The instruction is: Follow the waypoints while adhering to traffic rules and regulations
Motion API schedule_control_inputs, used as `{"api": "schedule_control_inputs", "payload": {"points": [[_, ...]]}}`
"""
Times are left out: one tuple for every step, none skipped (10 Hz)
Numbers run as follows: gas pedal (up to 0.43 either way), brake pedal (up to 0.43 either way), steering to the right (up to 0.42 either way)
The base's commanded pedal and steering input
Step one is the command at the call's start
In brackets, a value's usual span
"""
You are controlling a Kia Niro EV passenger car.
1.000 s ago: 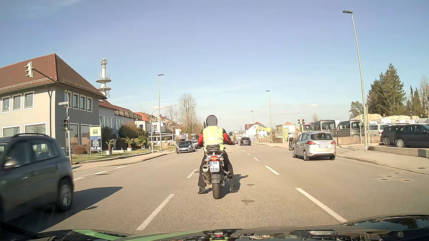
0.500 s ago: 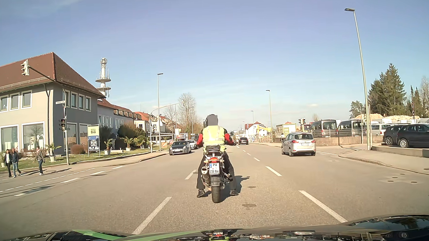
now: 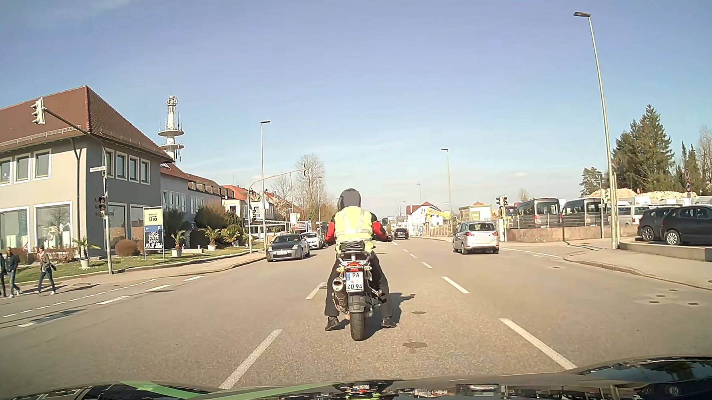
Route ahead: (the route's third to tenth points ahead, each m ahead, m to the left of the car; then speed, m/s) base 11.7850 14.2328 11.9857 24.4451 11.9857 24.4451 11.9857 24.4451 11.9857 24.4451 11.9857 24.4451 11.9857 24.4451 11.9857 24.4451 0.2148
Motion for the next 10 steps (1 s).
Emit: {"api": "schedule_control_inputs", "payload": {"points": [[0.0,0.226,0.003],[0.0,0.226,0.003],[0.0,0.226,0.003],[0.0,0.226,0.003],[0.0,0.226,0.003],[0.0,0.226,0.003],[0.0,0.226,0.003],[0.0,0.226,0.003],[0.0,0.226,0.003],[0.0,0.226,0.003]]}}
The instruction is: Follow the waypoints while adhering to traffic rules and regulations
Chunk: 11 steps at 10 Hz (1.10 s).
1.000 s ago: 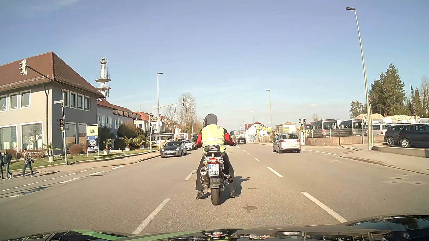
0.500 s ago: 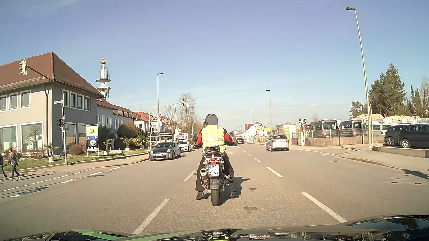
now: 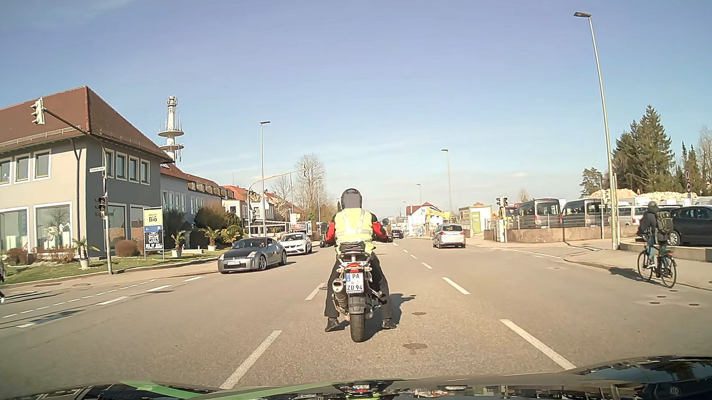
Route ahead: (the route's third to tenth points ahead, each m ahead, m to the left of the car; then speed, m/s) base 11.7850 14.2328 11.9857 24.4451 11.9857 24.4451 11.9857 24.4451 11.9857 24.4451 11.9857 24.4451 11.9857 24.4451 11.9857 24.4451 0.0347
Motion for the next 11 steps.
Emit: {"api": "schedule_control_inputs", "payload": {"points": [[0.0,0.226,0.003],[0.0,0.226,0.003],[0.0,0.226,0.003],[0.0,0.226,0.003],[0.0,0.226,0.003],[0.0,0.226,0.003],[0.0,0.226,0.003],[0.0,0.226,0.003],[0.0,0.232,0.003],[0.0,0.226,0.003],[0.0,0.226,0.003]]}}
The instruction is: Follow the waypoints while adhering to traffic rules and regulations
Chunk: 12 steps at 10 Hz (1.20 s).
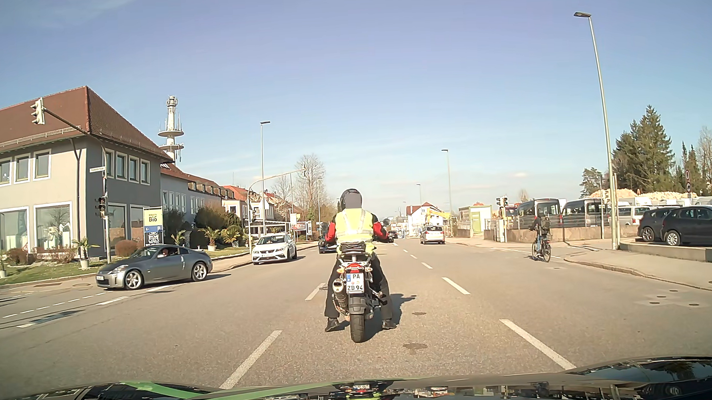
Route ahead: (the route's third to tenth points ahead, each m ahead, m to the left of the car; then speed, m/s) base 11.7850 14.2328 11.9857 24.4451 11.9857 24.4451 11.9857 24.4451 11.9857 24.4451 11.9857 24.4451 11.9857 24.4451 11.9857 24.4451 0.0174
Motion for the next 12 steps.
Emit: {"api": "schedule_control_inputs", "payload": {"points": [[0.0,0.226,0.003],[0.0,0.226,0.003],[0.0,0.226,0.003],[0.0,0.232,0.003],[0.0,0.232,0.003],[0.0,0.232,0.003],[0.0,0.232,0.003],[0.0,0.232,0.003],[0.0,0.232,0.003],[0.0,0.232,0.003],[0.0,0.232,0.003],[0.0,0.232,0.003]]}}
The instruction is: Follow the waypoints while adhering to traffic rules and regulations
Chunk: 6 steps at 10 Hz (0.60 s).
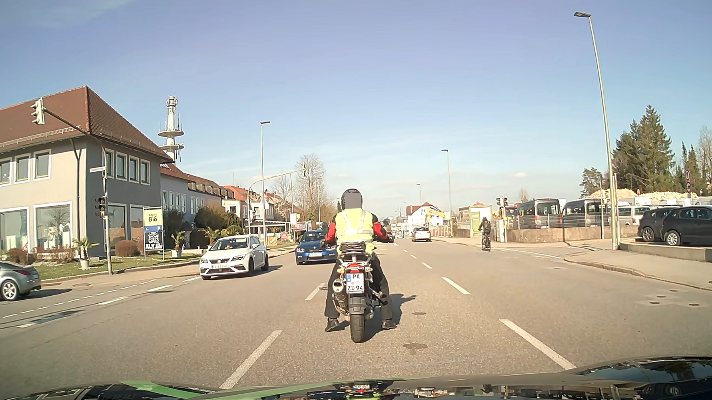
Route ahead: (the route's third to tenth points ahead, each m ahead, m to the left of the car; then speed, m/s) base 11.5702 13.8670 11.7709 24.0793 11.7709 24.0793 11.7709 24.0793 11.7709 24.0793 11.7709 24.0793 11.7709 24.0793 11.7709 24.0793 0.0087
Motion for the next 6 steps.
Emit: {"api": "schedule_control_inputs", "payload": {"points": [[0.0,0.232,0.003],[0.0,0.232,0.003],[0.0,0.232,0.003],[0.0,0.232,0.003],[0.0,0.232,0.003],[0.0,0.232,0.003]]}}
